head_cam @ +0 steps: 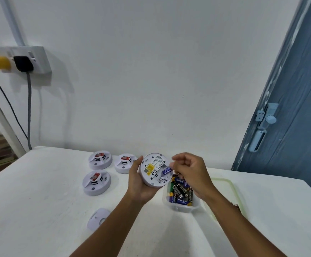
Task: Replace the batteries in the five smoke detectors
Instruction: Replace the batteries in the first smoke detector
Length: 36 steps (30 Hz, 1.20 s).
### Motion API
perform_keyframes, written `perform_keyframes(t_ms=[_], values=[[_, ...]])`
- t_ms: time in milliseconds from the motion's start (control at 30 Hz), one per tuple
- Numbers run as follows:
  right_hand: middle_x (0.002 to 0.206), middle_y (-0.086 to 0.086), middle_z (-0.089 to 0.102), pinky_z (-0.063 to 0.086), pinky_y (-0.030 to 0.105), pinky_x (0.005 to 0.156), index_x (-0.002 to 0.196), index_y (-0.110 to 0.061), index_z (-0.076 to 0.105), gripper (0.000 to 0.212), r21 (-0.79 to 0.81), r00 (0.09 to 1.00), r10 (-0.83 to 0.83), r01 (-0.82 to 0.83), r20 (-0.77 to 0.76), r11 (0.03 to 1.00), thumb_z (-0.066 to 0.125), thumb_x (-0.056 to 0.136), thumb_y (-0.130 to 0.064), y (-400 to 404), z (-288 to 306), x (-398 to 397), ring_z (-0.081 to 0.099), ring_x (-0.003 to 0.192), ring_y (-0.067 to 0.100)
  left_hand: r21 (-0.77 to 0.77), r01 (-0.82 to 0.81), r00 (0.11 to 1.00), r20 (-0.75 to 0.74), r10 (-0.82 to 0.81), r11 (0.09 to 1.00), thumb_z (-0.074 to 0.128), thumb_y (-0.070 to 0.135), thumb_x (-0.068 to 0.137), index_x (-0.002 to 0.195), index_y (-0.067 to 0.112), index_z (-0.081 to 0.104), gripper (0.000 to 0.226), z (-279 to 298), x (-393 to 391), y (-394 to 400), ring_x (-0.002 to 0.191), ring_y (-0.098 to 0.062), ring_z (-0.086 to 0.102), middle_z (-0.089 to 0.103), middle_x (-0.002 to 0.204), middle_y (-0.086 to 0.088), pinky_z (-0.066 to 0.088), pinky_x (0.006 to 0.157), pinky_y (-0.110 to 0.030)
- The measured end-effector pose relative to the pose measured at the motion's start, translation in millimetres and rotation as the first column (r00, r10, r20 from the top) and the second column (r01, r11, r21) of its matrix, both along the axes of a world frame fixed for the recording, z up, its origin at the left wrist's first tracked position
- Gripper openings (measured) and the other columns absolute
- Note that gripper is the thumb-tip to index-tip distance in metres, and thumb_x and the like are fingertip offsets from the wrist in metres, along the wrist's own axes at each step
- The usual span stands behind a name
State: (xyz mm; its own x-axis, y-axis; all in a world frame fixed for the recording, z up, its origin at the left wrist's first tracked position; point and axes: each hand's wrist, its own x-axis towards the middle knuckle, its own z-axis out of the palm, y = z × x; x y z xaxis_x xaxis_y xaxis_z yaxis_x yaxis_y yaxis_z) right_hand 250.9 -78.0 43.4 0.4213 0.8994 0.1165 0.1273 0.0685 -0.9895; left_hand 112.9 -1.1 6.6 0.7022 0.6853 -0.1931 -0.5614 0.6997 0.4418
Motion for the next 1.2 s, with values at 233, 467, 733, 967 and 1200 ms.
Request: perform_keyframes(t_ms=[233,467,733,967,1200], values=[[0.061,0.010,0.069,0.046,0.021,0.049,0.073,-0.004,0.071,0.009,-0.020,0.990,-0.058,0.061,0.128,0.998,0.077,0.078,-0.008,9.7,-0.5,-4.5,0.062,0.053,0.012,0.007,0.000,1.000,-0.008,0.000,1.000,0.049,0.045,0.084,0.117,0.005,0.062,0.053,4.9,0.2,-1.6,0.102,-0.035,0.057,0.066,0.107,-0.022,0.026,0.114,-0.050],[0.090,0.000,0.061,0.043,0.006,0.058,0.089,-0.010,0.075,0.009,0.005,0.926,-0.138,0.145,0.351,0.989,0.075,0.082,-0.016,12.0,-7.5,-7.3,0.058,0.071,0.003,0.008,-0.017,0.999,-0.035,0.017,1.000,0.049,0.044,0.082,0.116,0.005,0.062,0.053,10.2,1.1,-5.6,0.099,-0.035,0.061,0.068,0.106,-0.022,0.044,0.096,-0.048],[0.091,-0.006,0.056,0.048,0.010,0.068,0.093,-0.010,0.075,0.012,0.133,0.904,-0.243,0.209,0.353,0.969,0.076,0.081,-0.014,9.8,-30.6,-14.6,0.059,0.080,0.006,-0.003,-0.033,0.997,-0.065,0.033,0.999,0.043,0.048,0.091,0.115,0.007,0.064,0.051,6.4,7.0,-3.8,0.091,-0.032,0.065,0.069,0.102,-0.020,0.055,0.081,-0.043],[0.127,-0.003,0.050,0.048,0.006,0.081,0.117,-0.010,0.068,0.030,0.204,0.868,-0.219,0.139,0.446,0.969,0.056,0.091,-0.002,0.5,-47.6,-18.4,0.055,0.111,0.012,-0.015,-0.067,0.997,-0.037,0.066,0.998,0.052,0.046,0.079,0.091,0.007,0.078,0.048,2.7,6.8,0.6,0.100,-0.033,0.059,0.070,0.102,-0.020,0.033,0.107,-0.046],[0.143,-0.002,0.042,0.044,0.015,0.098,0.131,-0.010,0.059,0.048,0.210,0.684,-0.187,0.051,0.705,0.976,0.036,0.089,-0.012,-11.2,-59.7,-14.9,0.041,0.125,0.008,-0.024,-0.070,0.997,-0.044,0.069,0.997,0.044,0.048,0.090,0.088,0.007,0.079,0.054,3.3,8.2,0.9,0.098,-0.032,0.060,0.071,0.101,-0.018,0.036,0.105,-0.045]])
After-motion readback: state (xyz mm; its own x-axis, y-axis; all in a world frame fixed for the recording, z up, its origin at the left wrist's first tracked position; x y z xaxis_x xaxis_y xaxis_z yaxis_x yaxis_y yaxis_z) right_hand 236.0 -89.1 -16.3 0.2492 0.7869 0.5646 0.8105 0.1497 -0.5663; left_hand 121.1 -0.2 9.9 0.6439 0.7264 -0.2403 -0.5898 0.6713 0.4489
